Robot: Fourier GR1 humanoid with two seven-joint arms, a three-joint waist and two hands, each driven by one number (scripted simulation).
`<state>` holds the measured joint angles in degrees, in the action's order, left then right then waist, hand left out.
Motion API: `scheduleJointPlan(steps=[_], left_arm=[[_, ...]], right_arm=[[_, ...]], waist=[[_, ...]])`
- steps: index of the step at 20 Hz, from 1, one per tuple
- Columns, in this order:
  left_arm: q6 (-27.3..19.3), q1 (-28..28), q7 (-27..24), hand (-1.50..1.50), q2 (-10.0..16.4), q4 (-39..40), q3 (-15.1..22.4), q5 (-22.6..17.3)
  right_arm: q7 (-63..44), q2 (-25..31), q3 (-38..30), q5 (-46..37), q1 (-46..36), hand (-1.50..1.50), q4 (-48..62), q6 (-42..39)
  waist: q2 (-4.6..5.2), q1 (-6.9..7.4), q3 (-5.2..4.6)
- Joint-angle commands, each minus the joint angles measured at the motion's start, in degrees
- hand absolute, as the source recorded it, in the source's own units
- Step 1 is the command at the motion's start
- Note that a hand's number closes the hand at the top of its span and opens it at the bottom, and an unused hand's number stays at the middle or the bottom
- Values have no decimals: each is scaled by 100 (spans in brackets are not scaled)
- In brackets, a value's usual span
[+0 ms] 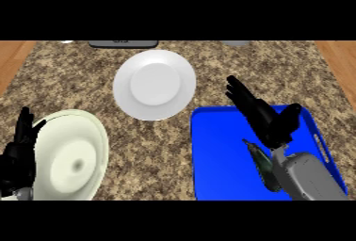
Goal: Pick the eggplant from the tray and place it in the plate
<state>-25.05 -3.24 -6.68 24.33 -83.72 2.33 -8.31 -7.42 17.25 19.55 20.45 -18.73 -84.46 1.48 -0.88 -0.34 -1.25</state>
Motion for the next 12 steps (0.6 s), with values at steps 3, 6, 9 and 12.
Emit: scheduleJointPlan(steps=[3, 6, 9, 12], left_arm=[[843, 427, -56, 0, -14, 207, 204, -240], [1369, 669, -78, 0, -102, 309, 571, -315], [1397, 376, -66, 0, -256, 234, 682, -405], [1683, 536, -66, 0, -123, 451, 559, -503]], right_arm=[[-1195, -463, -44, -43, -398, 150, 275, 729], [-1667, -704, -152, -1, -524, 150, 997, 1116], [-834, 225, 319, -2195, -186, -150, 1020, 2278], [-313, -566, 545, -2508, 448, -150, 966, 3192]], waist=[[98, 24, 116], [138, 14, 112], [73, -171, 96], [90, -63, 121]])
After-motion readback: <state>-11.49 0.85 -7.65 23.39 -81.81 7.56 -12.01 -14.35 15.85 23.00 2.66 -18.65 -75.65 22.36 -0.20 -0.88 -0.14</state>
